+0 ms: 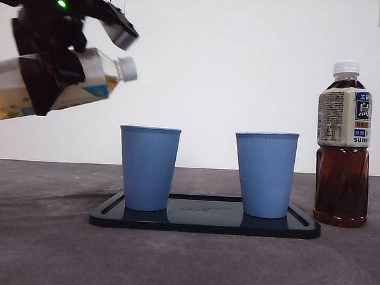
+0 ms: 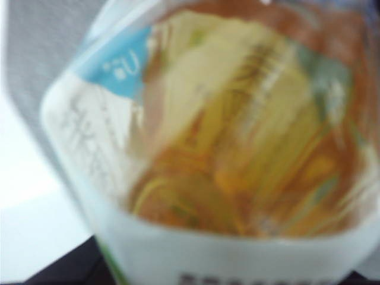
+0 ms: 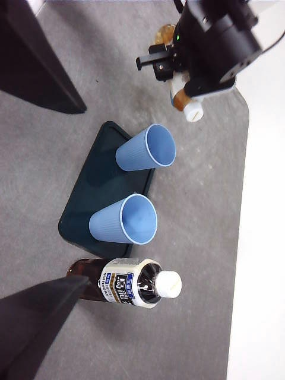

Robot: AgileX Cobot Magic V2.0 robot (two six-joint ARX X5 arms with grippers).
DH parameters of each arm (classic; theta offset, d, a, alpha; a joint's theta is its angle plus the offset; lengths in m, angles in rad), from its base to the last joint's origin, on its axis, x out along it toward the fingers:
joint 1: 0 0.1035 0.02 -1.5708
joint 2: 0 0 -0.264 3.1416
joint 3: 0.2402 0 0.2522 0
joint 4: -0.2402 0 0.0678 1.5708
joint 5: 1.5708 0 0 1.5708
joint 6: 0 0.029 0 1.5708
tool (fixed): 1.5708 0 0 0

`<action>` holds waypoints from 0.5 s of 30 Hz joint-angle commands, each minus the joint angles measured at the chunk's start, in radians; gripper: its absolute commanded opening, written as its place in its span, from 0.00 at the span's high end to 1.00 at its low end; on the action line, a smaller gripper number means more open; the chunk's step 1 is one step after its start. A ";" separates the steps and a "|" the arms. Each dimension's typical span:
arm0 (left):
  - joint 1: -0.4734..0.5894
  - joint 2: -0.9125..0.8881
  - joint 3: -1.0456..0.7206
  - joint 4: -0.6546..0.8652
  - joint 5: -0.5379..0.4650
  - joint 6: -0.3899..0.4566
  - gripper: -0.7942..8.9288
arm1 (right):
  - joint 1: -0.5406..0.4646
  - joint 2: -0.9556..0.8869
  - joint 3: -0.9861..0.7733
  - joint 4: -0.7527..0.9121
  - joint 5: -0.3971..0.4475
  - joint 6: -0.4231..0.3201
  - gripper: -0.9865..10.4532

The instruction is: Pour the drink into the cup

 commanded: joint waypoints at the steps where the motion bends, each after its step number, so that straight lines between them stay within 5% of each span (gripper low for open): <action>1: -0.033 0.032 0.051 0.002 -0.079 0.034 0.76 | 0.006 0.002 0.017 0.006 -0.003 -0.008 0.53; 15: -0.097 0.068 0.068 -0.006 -0.234 0.079 0.76 | 0.006 0.002 0.017 0.006 -0.003 -0.008 0.53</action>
